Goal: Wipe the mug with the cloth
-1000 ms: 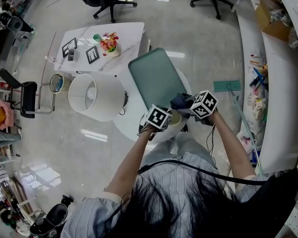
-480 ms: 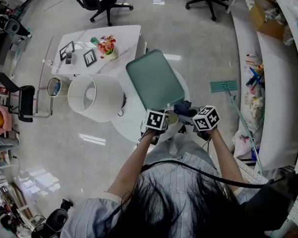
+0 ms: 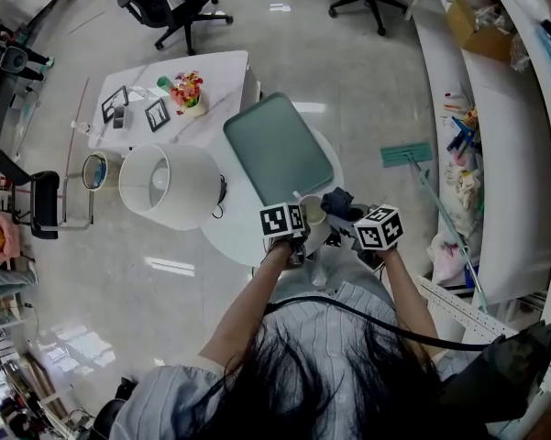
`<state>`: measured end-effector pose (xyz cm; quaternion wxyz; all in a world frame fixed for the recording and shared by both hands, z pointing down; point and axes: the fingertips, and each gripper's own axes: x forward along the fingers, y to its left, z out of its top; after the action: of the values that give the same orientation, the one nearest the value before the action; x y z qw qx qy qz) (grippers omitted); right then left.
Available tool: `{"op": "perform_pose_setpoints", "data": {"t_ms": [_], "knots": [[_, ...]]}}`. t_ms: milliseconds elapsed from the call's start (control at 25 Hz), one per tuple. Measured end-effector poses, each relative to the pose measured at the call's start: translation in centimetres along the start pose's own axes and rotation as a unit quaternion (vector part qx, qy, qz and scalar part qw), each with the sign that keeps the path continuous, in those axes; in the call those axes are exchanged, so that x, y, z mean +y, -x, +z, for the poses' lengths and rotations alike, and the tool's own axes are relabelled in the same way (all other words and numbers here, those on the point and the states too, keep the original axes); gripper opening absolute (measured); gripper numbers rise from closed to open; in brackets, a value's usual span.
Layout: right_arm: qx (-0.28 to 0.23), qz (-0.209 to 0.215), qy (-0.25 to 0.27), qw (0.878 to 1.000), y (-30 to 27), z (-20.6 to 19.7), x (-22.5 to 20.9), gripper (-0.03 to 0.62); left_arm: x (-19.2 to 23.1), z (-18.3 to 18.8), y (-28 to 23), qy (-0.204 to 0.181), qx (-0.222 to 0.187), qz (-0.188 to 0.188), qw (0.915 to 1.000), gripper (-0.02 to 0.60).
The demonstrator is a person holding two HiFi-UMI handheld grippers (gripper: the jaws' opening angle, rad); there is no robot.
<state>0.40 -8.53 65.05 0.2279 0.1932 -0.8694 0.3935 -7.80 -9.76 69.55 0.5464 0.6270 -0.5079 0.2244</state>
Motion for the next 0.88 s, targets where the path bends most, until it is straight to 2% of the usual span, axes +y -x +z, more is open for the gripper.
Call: {"op": "perform_pose_setpoints", "data": {"t_ms": [160, 280, 360, 440, 600, 640, 720, 800, 880], "knots": [[-0.007, -0.01, -0.005, 1.0, 0.1, -0.2, 0.1, 0.08, 0.2, -0.4, 0.1, 0.085, -0.013, 0.007, 0.9962, 0.075], [-0.018, -0.018, -0.017, 1.0, 0.1, -0.4, 0.3, 0.08, 0.2, -0.9, 0.2, 0.133, -0.019, 0.013, 0.9909, 0.075], [-0.027, -0.021, -0.027, 0.999, 0.2, -0.5, 0.4, 0.08, 0.1, -1.3, 0.3, 0.155, -0.02, 0.015, 0.9875, 0.075], [-0.03, -0.021, -0.031, 0.999, 0.2, -0.6, 0.3, 0.08, 0.1, -1.4, 0.3, 0.153, -0.016, 0.012, 0.988, 0.077], [-0.027, -0.02, -0.031, 0.999, 0.4, -0.5, 0.1, 0.08, -0.4, -1.1, 0.1, 0.088, 0.013, -0.011, 0.996, 0.077], [-0.026, -0.021, -0.03, 0.999, 0.4, -0.5, 0.2, 0.08, -0.6, -1.1, 0.1, 0.061, 0.026, -0.021, 0.9976, 0.097], [-0.027, -0.022, -0.03, 0.999, 0.3, -0.5, 0.2, 0.08, -0.8, -1.4, 0.6, -0.006, 0.052, -0.032, 0.9981, 0.22], [-0.03, -0.022, -0.033, 0.999, 0.3, -0.6, 0.2, 0.08, -0.7, -0.9, 1.7, -0.09, 0.052, -0.025, 0.9943, 0.224], [-0.032, -0.022, -0.035, 0.999, 0.3, -0.6, 0.1, 0.08, -0.9, 0.3, 2.7, -0.188, 0.035, -0.019, 0.9813, 0.224]]}}
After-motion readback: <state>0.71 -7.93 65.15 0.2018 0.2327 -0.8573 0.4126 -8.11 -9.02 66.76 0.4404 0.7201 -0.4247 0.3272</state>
